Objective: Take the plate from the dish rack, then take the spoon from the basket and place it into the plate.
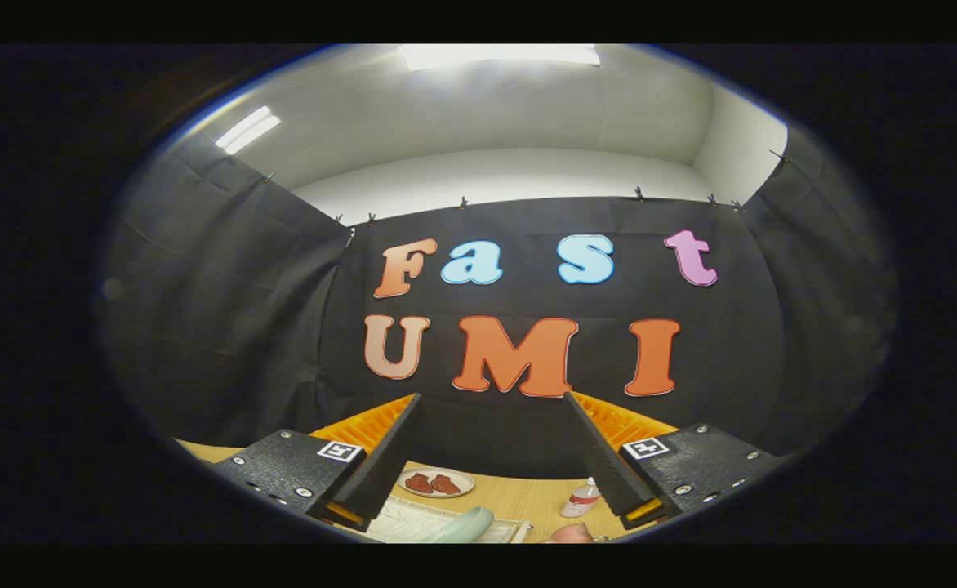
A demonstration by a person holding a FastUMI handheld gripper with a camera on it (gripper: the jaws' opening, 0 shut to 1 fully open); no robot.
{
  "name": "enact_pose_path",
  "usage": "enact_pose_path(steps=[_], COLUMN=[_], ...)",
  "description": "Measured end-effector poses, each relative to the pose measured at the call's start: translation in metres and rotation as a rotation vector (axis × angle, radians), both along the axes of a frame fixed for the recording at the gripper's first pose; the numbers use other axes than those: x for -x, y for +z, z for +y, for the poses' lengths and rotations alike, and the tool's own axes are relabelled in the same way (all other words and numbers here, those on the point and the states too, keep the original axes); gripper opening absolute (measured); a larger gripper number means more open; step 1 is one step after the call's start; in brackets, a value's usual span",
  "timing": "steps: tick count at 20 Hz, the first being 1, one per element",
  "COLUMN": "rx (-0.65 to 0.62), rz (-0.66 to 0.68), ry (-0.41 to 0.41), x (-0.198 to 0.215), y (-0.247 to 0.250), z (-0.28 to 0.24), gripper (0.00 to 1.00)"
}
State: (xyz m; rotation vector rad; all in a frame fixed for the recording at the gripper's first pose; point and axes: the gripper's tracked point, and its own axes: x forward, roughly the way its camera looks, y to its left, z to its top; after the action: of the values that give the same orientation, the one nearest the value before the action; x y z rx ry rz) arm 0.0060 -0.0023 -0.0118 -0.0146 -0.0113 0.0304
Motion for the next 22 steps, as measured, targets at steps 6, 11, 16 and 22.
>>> enact_pose_path(steps=[6, 11, 16, 22], rx=[-0.021, -0.072, -0.076, -0.078], rz=[0.051, 0.216, 0.424, 0.707], ry=[0.021, 0.062, 0.111, 0.134], x=[0.0, 0.002, 0.008, 0.019], y=[-0.017, -0.06, -0.11, -0.171], z=[0.008, 0.018, 0.031, 0.038], gripper=[1.0, 1.0, 1.0, 1.0])
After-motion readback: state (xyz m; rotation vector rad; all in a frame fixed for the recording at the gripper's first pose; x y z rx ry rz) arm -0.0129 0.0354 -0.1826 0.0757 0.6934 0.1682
